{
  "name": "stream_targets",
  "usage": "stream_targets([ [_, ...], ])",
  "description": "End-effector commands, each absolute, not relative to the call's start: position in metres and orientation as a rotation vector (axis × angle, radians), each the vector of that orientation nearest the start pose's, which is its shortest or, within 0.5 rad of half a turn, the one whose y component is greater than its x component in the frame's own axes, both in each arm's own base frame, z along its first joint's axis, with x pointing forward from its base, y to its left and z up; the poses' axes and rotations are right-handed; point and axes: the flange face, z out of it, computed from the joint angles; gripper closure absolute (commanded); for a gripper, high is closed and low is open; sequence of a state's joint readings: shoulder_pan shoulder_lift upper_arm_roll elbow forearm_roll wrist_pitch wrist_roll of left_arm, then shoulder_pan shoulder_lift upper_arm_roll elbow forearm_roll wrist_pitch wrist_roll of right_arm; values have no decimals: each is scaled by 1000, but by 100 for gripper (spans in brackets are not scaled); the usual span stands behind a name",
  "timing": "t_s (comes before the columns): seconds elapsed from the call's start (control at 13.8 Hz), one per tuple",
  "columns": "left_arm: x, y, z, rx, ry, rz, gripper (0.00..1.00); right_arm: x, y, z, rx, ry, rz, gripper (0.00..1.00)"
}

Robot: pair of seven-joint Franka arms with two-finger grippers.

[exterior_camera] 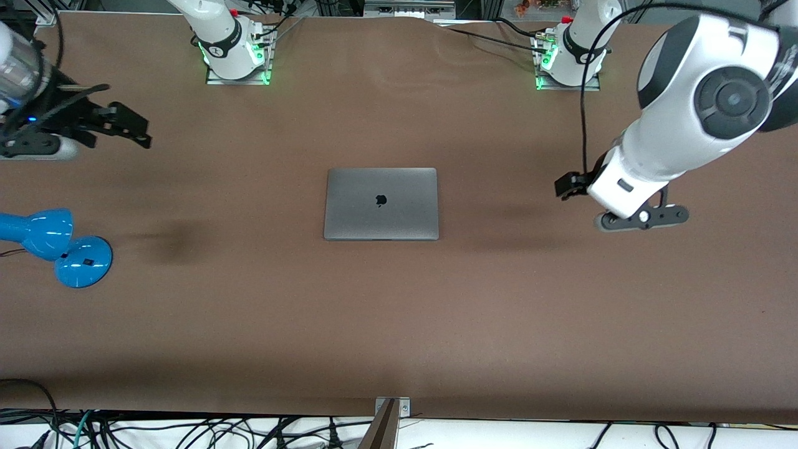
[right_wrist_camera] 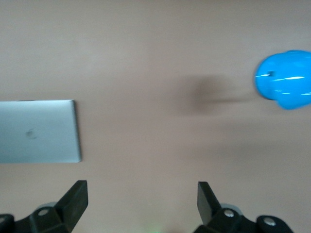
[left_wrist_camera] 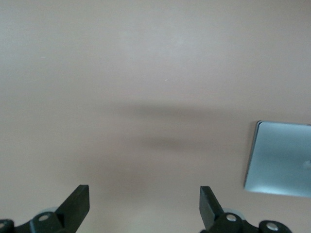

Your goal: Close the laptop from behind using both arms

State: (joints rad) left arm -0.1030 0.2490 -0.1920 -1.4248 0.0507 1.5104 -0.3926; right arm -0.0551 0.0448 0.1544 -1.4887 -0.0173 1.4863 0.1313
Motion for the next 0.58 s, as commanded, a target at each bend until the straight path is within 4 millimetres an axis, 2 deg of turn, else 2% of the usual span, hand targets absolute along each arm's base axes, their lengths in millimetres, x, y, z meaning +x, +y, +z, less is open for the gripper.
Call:
stream_targets([
  [0.0, 561, -133, 572, -3045, -61, 219, 0, 547, 20, 637, -3197, 101, 57, 0],
  [0.07, 550, -123, 575, -3044, -46, 218, 0, 547, 12, 634, -3196, 91, 68, 0],
  [0.29, 520, -114, 577, -3091, 12, 157, 0, 546, 3, 633, -3195, 90, 67, 0],
  [0.51, 515, -95, 582, -3143, 103, 114, 0, 546, 2, 628, -3195, 104, 77, 0],
])
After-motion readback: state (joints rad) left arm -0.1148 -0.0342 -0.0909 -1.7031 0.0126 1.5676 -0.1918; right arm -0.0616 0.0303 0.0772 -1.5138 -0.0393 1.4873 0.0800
